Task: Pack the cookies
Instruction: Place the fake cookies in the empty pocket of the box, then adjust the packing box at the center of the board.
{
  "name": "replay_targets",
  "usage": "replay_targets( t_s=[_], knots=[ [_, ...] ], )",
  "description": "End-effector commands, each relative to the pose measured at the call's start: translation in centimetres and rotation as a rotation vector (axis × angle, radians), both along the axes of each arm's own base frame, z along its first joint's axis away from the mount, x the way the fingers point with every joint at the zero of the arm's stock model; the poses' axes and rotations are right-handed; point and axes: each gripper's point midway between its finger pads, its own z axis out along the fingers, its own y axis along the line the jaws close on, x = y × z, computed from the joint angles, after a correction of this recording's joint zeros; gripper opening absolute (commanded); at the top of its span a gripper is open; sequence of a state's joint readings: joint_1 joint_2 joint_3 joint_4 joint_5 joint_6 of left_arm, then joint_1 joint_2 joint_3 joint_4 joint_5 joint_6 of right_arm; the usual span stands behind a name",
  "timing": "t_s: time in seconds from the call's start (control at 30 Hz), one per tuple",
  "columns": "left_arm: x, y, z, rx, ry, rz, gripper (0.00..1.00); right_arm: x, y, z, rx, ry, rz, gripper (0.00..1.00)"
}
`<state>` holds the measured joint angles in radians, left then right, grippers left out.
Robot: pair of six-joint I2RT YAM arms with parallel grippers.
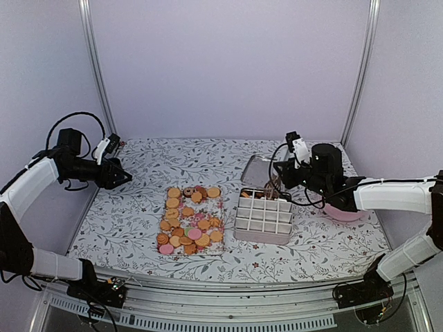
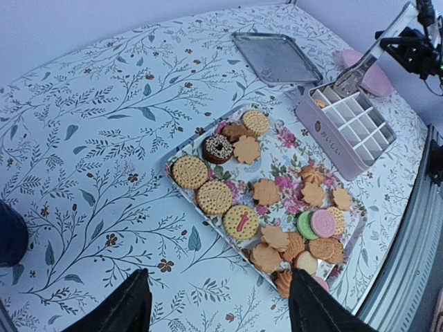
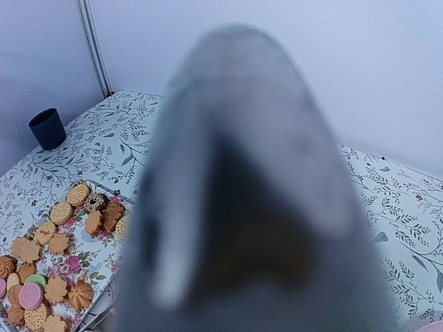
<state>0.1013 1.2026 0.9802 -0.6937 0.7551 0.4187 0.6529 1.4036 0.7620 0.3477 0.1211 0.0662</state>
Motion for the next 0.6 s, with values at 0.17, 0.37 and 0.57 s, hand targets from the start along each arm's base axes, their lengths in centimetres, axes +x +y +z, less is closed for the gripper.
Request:
replay_targets(
  t_s=[0.17,0.37,0.57],
  knots=[
    [0.0,0.1,0.2,-0.007,-0.011,-0.003,0.69,3.3,-1.5,4.3,0.054,-0.099,-0.091,0.3],
    [-0.2,0.2,0.2,0.008,-0.024,-0.001,0.69,5.0,-2.4,2.0,0.088,-0.026,-0.12,0.27],
    [-0.1,0.2,0.0,0.002,-0.009,0.001,0.69,5.0,-0.6,-1.1,0.071,0.062,-0.058,0.24]
  ],
)
